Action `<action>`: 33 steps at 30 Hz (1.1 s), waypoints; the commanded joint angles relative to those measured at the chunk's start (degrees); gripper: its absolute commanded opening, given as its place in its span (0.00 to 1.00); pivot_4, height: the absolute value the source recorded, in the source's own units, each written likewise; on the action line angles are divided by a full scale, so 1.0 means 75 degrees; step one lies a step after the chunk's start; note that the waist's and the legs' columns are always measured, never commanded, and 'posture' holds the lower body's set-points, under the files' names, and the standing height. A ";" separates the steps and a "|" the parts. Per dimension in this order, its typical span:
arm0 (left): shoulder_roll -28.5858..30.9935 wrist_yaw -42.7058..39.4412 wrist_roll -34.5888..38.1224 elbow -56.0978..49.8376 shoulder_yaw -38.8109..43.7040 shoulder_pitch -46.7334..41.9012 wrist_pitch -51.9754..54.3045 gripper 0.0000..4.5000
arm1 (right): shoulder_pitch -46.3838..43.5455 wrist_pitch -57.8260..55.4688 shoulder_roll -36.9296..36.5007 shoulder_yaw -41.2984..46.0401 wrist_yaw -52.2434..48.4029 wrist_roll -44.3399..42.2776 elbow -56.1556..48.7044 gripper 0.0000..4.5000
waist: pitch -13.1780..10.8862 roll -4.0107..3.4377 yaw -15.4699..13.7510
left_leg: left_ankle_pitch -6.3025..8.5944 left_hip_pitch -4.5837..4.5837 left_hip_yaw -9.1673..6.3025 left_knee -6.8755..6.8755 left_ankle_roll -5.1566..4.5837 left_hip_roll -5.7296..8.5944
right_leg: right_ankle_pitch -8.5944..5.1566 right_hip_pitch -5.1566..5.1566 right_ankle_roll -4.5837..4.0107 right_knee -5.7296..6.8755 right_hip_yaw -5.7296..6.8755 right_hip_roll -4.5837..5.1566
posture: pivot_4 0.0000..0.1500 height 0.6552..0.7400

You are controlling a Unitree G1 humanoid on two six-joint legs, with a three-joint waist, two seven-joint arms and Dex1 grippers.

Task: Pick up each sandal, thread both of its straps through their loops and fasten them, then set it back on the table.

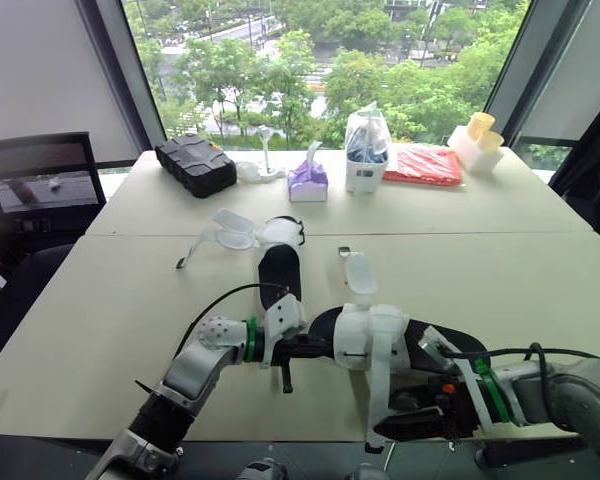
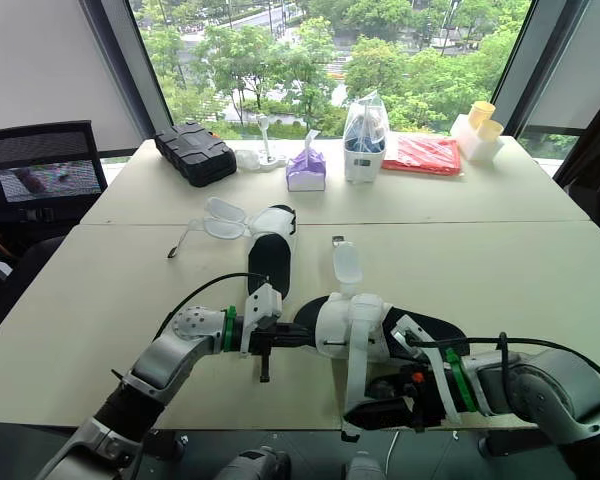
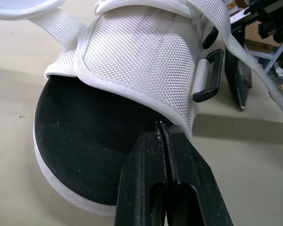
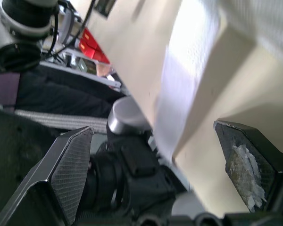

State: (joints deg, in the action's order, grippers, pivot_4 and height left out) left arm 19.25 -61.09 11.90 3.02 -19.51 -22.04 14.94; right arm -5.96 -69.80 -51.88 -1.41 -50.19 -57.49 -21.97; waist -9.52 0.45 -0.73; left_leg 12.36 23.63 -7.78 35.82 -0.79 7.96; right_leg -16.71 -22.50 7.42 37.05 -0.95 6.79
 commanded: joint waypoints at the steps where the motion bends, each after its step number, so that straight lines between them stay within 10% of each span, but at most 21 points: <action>1: 0.0126 0.0013 -0.0001 -0.0216 -0.0055 0.0190 0.0169 0.00 | -0.0217 -0.0161 0.0392 0.0098 0.0285 -0.0162 0.0019 0.99 | 0.0000 0.0001 -0.0001 | 0.0000 0.0000 -0.0001 0.0000 0.0000 0.0000 | 0.0000 0.0001 0.0000 0.0000 0.0000 0.0000 | 1.00 1.00; 9: 0.0131 0.0097 -0.0004 -0.0350 -0.0061 0.0269 0.0294 0.00 | -0.0465 -0.0484 0.1072 0.0283 0.0882 -0.0210 0.0093 0.94 | 0.0000 0.0000 -0.0009 | 0.0000 0.0000 -0.0001 0.0001 0.0000 0.0002 | 0.0000 0.0002 0.0000 -0.0002 -0.0002 0.0001 | 1.00 1.00; 18: 0.0104 0.0163 -0.0006 -0.0370 -0.0063 0.0269 0.0325 0.00 | 0.0074 -0.0477 0.0989 0.0140 0.0864 -0.0181 -0.0490 0.01 | 0.0000 0.0000 -0.0012 | 0.0000 0.0000 -0.0001 0.0000 0.0000 0.0002 | 0.0000 0.0002 0.0000 -0.0002 -0.0001 0.0001 | 1.00 1.00; 33: -0.0054 0.0186 -0.0026 -0.0193 -0.0127 0.0167 0.0233 0.00 | -0.3598 -0.1449 -0.0441 0.0425 -0.0252 -0.0506 0.1396 0.01 | -0.0002 0.0001 -0.0034 | 0.0001 0.0000 -0.0006 -0.0009 0.0000 0.0004 | -0.0001 0.0005 -0.0001 -0.0013 0.0009 0.0003 | 1.00 1.00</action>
State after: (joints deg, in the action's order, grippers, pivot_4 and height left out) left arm 19.07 -59.82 11.98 0.93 -19.59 -20.81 16.71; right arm -30.33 -80.17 -54.66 3.53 -49.60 -62.14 -13.90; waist -9.54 0.46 -0.98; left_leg 12.36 23.64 -7.83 35.71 -0.79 8.00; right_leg -16.72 -22.47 7.41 36.93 -0.88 6.83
